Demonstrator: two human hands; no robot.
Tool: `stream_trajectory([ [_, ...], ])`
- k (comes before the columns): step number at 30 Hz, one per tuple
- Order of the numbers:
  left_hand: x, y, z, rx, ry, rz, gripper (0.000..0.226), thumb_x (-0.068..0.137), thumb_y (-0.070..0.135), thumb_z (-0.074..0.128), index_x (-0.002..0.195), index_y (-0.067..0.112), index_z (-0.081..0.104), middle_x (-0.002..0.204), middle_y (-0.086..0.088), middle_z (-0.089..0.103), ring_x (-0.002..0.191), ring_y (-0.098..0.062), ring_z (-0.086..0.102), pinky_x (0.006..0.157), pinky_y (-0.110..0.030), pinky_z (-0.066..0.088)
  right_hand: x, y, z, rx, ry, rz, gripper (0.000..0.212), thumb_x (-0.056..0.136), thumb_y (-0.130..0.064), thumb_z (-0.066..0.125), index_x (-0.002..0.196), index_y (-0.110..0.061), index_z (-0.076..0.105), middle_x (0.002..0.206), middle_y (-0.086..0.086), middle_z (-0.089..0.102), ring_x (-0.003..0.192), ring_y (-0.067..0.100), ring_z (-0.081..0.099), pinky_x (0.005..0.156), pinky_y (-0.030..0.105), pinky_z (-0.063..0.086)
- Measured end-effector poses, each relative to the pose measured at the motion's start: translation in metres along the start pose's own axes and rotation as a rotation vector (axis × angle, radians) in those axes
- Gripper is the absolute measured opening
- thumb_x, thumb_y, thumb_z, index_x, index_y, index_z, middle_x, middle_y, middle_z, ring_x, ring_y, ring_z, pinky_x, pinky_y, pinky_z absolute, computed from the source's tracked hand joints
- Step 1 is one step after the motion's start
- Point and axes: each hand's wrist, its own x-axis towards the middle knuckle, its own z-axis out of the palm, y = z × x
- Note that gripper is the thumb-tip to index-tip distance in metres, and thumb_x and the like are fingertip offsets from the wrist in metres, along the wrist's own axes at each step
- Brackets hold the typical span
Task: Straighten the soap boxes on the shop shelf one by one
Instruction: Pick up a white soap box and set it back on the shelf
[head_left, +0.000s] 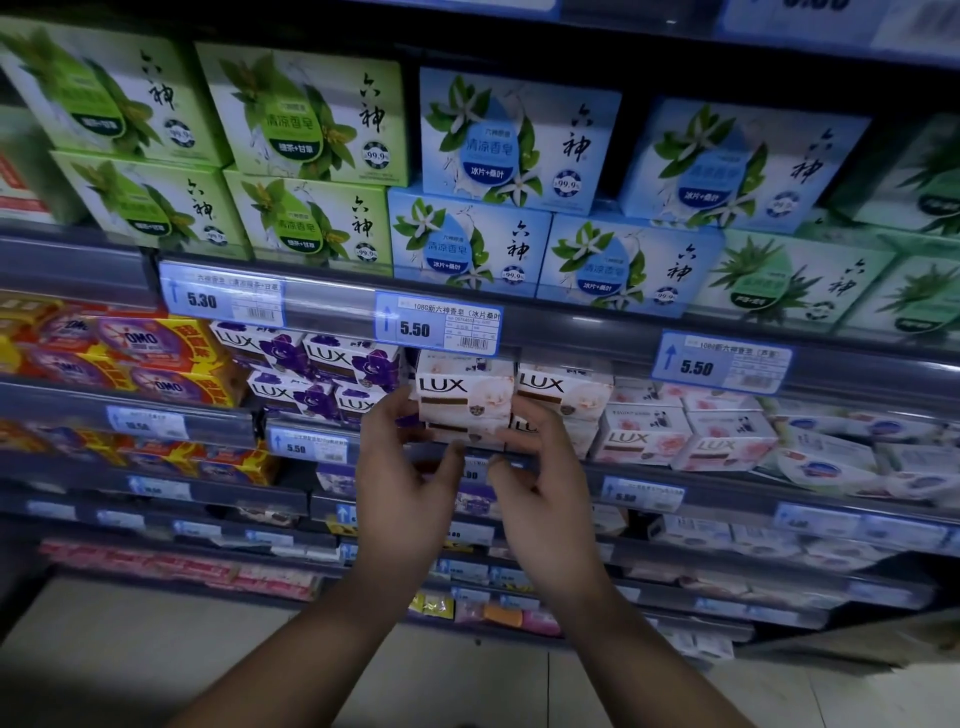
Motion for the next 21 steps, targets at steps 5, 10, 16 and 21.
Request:
stream_trajectory([
  [5,-0.001,0.002,-0.013,0.120,0.031,0.054,0.047,0.093,0.022,0.073,0.137,0.020,0.059,0.109,0.002,0.057,0.097,0.011,0.060,0.071,-0.003,0.047,-0.001,-0.004,-0.002,-0.010,-0.025,-0.112,0.064,0.096,-0.004,0.058,0.134,-0.053,0.042,0.135,-0.016,0.049,0.121,-0.006,0.053,0.091,0.012,0.050],
  [10,-0.005,0.006,-0.026,-0.005,0.056,0.053,0.029,0.092,0.026,0.075,0.116,0.033,0.061,0.111,0.006,0.064,0.105,-0.006,0.064,0.084,-0.020,0.053,-0.003,0.001,-0.008,-0.058,-0.002,-0.172,0.037,0.096,-0.012,0.064,0.129,-0.029,0.062,0.111,-0.011,0.056,0.107,0.008,0.059,0.094,0.028,0.052],
  [16,0.000,0.019,-0.032,-0.160,-0.128,-0.041,0.028,0.084,0.034,0.078,0.101,0.024,0.058,0.078,0.017,0.066,0.072,-0.002,0.062,0.067,-0.018,0.051,-0.006,-0.004,-0.021,0.120,-0.052,-0.107,0.018,0.098,-0.022,0.065,0.115,-0.029,0.061,0.116,-0.008,0.071,0.110,0.008,0.067,0.097,0.037,0.054],
  [21,-0.003,0.024,-0.034,-0.305,-0.128,-0.149,0.034,0.075,0.044,0.081,0.100,0.028,0.066,0.093,-0.006,0.080,0.088,-0.024,0.077,0.067,-0.035,0.062,-0.006,-0.008,-0.034,0.204,-0.089,-0.072,0.019,0.092,-0.034,0.071,0.109,-0.029,0.063,0.114,-0.003,0.075,0.108,0.015,0.071,0.095,0.051,0.057],
])
